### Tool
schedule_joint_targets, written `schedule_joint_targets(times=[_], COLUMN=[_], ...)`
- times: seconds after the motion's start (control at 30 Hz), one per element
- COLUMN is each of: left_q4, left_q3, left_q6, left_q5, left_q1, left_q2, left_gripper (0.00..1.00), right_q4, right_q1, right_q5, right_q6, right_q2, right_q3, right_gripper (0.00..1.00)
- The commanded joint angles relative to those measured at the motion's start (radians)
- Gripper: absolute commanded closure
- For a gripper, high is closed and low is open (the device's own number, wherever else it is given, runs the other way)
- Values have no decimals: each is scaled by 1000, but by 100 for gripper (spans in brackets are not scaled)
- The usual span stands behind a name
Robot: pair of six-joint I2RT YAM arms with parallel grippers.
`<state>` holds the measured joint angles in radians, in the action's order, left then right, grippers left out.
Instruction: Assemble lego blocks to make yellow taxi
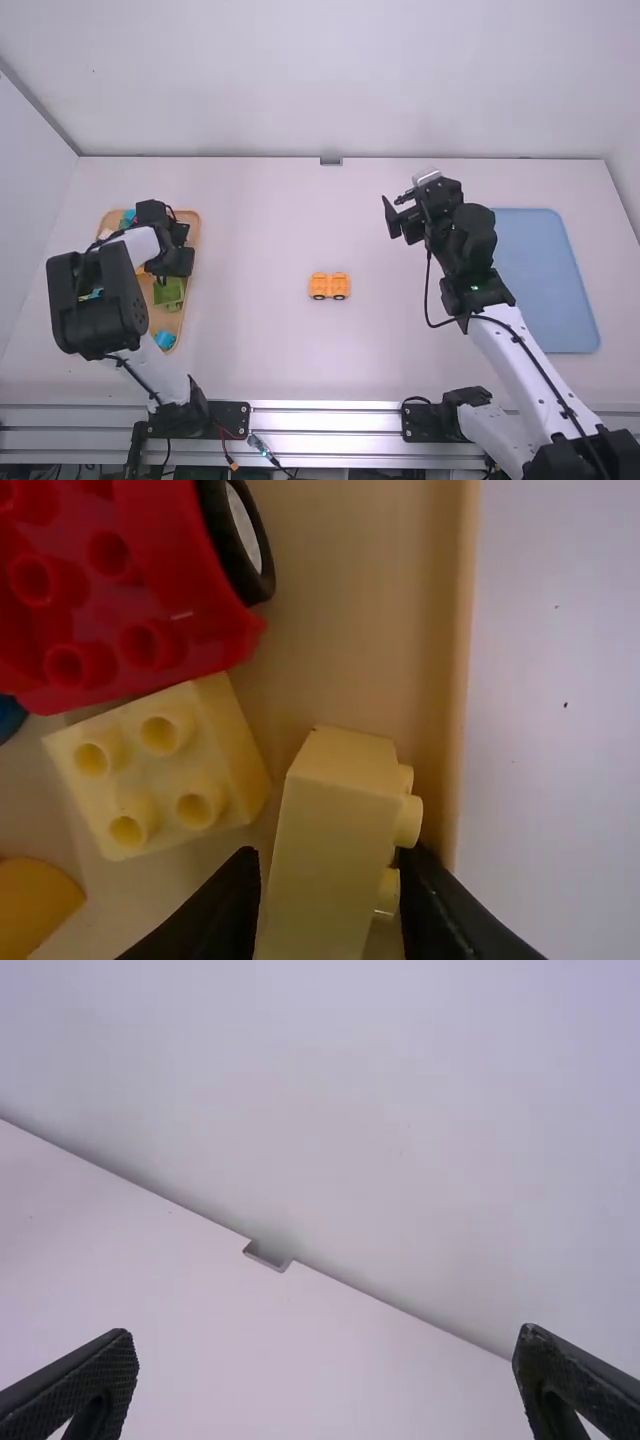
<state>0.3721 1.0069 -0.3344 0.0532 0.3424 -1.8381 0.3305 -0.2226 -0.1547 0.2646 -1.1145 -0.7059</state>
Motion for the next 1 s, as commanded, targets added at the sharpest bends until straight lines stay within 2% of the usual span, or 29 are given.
schedule_joint_targets(times=[0.0, 0.97], left_q4=[3, -15], left_q3=[-13, 0], left_q6=[-4, 5], left_q5=[-13, -11], left_q1=[5, -2], left_q2=[-13, -13], left_gripper=[62, 83], right_q4=[2, -2], right_q1=[-1, -1], right_q5=[-6, -5], right_q6=[-6, -6], right_q2=[-4, -4], right_q3=[-28, -28], right_gripper=[1, 1])
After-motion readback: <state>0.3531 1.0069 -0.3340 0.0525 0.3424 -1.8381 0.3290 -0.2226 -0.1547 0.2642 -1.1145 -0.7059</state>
